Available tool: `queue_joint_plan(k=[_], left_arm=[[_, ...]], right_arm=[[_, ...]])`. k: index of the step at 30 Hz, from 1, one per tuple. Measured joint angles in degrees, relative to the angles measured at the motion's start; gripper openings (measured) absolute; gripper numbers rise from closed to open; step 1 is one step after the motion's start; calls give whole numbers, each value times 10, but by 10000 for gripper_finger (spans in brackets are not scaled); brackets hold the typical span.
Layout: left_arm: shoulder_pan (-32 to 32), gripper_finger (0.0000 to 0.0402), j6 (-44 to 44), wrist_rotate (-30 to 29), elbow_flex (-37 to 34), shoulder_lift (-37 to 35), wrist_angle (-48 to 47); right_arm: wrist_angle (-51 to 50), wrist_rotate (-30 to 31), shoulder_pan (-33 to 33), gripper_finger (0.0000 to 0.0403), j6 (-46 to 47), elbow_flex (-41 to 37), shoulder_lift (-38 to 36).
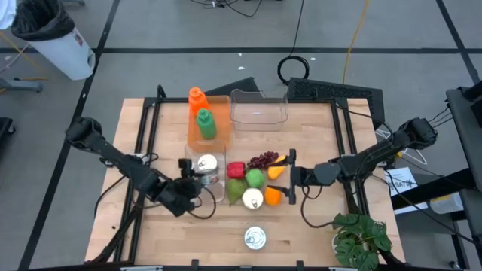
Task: Pick & Place Food Item
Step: Put the green tuna can into the bottom transparent bin
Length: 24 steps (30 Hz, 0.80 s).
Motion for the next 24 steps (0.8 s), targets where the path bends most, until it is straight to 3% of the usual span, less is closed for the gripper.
queue_joint_plan(k=[10,17,24], left_arm=[[34,164,37,74,1,78,-21],[52,268,18,109,2,97,22],[54,306,-26,130,-1,85,58]], right_arm=[[-1,0,-7,293,13,0,0],[-4,-1,-7,290,14,0,0],[-9,-1,-7,290,11,0,0]])
